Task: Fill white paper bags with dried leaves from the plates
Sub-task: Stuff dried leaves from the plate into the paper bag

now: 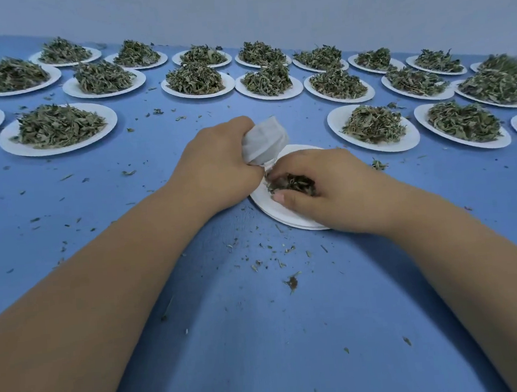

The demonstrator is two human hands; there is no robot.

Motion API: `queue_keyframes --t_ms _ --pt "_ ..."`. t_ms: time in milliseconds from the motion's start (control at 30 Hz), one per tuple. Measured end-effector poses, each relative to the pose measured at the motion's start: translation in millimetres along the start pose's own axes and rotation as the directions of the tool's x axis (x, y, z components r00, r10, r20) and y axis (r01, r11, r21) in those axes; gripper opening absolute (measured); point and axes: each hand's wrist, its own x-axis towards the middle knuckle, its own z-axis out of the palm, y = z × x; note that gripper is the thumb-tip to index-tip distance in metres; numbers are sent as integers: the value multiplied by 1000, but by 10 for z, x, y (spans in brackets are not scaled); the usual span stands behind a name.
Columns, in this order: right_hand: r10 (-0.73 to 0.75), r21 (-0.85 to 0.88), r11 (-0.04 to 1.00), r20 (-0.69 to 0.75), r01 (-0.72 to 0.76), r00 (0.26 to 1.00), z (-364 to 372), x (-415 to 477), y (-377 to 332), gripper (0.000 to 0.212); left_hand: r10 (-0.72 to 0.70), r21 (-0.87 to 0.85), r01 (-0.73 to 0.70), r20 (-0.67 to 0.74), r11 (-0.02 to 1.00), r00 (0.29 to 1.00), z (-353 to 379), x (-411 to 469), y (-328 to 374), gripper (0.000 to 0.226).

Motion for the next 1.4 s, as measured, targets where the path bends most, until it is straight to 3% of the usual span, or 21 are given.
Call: queue_keyframes --t_ms 200,267,400,600,767,867,933,1033,1133,1267,1400 --pt "63 81 996 -195 -47 979 20 -9 9 13 -6 -71 6 0 997 1000 -10 -1 -13 15" --pt "62 40 998 -154 -57 986 18 -21 18 20 -19 -77 18 -1 997 1000 -11 5 -15 16" --pt "-77 -96 992 36 80 996 99 -76 -28 41 -40 -83 37 -27 996 999 21 10 -16 15" --pt "-51 -54 998 -187 42 981 110 -244 2 27 -37 -78 36 -9 996 999 27 20 -4 15" --pt "-76 -210 975 -9 72 997 101 -270 -8 52 -44 -61 43 -15 997 999 23 24 18 17" --pt "-127 -135 984 -104 112 986 102 -298 -11 43 -42 -62 41 -11 997 999 25 18 15 17" --pt "-78 -168 985 -193 45 978 119 -320 2 48 -39 -67 38 -13 997 999 28 15 9 15" --pt "131 -199 968 -107 -150 986 121 -318 6 62 -45 -67 44 -11 997 999 26 13 15 15" --pt "105 -191 975 -68 -117 992 120 -305 17 53 -49 -68 48 -9 997 999 22 12 17 16" --pt "28 -68 997 -202 -43 979 119 -343 31 24 -56 -76 55 -8 996 998 30 16 4 15" --pt "-77 -109 992 -151 61 985 135 -341 27 29 -62 -78 62 -4 995 998 28 13 3 16"
